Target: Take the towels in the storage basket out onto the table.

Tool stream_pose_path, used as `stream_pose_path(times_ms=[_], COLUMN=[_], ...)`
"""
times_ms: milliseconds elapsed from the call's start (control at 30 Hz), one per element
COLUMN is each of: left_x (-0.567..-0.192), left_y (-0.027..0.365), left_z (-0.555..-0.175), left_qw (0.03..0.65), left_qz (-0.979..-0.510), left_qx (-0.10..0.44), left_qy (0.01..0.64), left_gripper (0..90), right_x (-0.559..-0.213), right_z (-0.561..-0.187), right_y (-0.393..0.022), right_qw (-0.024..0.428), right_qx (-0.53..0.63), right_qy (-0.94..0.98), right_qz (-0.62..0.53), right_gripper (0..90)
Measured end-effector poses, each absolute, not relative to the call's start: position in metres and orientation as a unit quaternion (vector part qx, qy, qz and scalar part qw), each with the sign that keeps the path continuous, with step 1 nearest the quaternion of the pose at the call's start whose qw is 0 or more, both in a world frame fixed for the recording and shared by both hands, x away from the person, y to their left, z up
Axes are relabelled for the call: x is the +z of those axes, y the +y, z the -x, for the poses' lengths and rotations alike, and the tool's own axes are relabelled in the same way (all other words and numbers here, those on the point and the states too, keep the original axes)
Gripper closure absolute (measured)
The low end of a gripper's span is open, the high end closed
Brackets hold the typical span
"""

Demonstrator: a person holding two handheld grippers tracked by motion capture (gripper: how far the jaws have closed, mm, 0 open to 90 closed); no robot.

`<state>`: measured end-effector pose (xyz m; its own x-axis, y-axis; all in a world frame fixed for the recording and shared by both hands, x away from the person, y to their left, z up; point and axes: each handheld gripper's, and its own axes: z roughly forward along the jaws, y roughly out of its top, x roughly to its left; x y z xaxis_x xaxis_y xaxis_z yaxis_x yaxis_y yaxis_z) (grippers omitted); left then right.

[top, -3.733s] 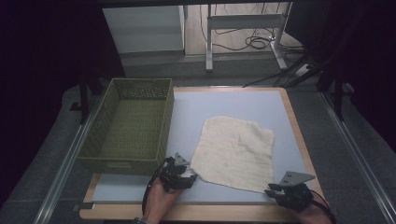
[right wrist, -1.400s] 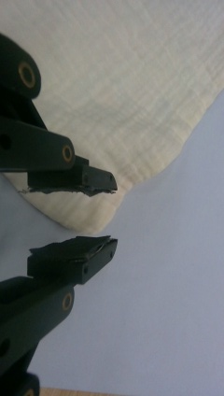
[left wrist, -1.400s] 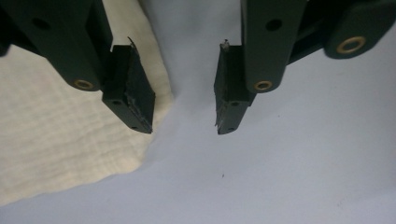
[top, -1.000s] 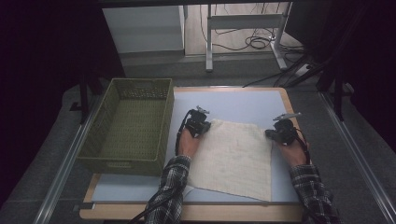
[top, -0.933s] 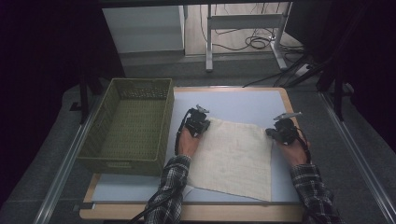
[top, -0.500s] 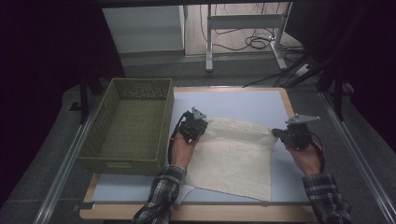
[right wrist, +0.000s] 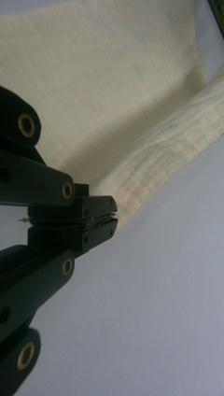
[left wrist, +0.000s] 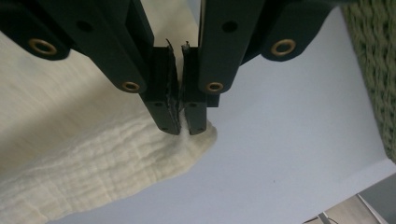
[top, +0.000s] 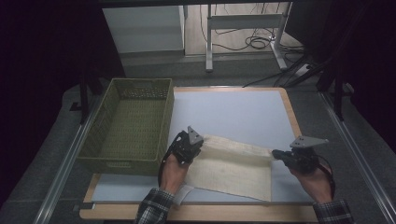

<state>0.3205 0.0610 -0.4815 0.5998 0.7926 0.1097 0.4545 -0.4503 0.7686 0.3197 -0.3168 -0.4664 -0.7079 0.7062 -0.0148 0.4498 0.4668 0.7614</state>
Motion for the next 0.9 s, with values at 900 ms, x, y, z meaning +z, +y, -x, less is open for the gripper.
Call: stream_pose_path(times_ms=[900], left_x=[-0.518], left_y=[0.083], left_z=[-0.248], left_qw=[0.349], left_qz=[-0.829], left_qx=[0.217], left_qy=[0.379], left_gripper=[83.3], right_x=[-0.497], right_z=[-0.251], right_y=[-0.304], right_qw=[0.115], right_qx=[0.373], right_qy=[0.867], right_qz=[-0.311], right_gripper=[87.6])
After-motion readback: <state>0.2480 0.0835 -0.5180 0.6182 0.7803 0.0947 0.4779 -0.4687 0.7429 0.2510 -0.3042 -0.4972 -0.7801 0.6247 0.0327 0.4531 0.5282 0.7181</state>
